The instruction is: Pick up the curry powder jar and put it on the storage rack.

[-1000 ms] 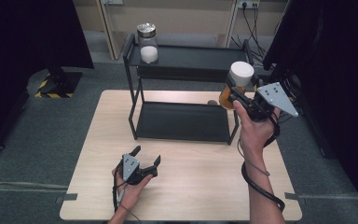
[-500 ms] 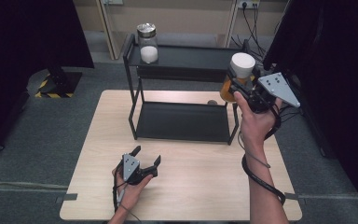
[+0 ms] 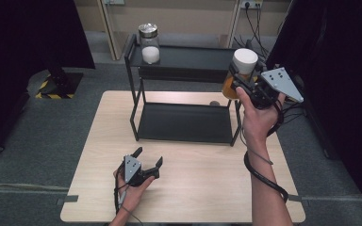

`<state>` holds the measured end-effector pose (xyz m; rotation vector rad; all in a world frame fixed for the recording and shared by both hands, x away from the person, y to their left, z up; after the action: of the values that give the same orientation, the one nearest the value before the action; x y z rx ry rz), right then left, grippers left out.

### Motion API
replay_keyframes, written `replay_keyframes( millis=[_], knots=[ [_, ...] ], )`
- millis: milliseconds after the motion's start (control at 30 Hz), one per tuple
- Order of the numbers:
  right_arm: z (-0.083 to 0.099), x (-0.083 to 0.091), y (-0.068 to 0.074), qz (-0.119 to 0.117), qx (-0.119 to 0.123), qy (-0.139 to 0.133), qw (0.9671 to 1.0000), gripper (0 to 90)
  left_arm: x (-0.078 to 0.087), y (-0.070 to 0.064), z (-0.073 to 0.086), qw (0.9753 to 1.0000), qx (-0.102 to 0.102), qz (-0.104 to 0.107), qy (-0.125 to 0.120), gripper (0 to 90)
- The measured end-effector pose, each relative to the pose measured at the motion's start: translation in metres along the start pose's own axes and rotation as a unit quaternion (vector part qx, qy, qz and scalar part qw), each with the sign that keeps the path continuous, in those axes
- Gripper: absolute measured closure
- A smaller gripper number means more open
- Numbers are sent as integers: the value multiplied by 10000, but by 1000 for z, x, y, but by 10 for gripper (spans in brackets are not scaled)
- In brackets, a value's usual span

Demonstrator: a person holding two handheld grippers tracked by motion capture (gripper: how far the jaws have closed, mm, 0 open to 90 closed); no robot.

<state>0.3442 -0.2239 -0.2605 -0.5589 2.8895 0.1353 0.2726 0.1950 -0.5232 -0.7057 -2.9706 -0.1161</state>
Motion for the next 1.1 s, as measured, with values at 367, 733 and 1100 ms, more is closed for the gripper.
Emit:
replay_keyframes(
  millis=[367, 733, 1100],
  knots=[
    [-5, -7, 1, 6, 5, 8, 10000, 340, 0, 0, 0, 10000, 9, 1, 4, 100],
    [-12, -16, -1, 53, -38, 17, 10000, 340, 0, 0, 0, 10000, 7, 4, 0, 100],
    [-19, -28, -4, 125, -66, 48, 9999, 340, 0, 0, 0, 10000, 23, 8, -5, 100]
  ],
)
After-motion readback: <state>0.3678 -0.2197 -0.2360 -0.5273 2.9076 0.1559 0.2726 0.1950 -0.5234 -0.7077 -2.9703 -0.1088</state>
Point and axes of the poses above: each handheld gripper's, and its own axes: x roughly backward along the jaws, z roughly out of its underside, y roughly to its left, the point moved 5 cm from there along -x, roughly forward along the jaws, and after that the axes turned 6 degrees about -x, right-handed, at the moved point
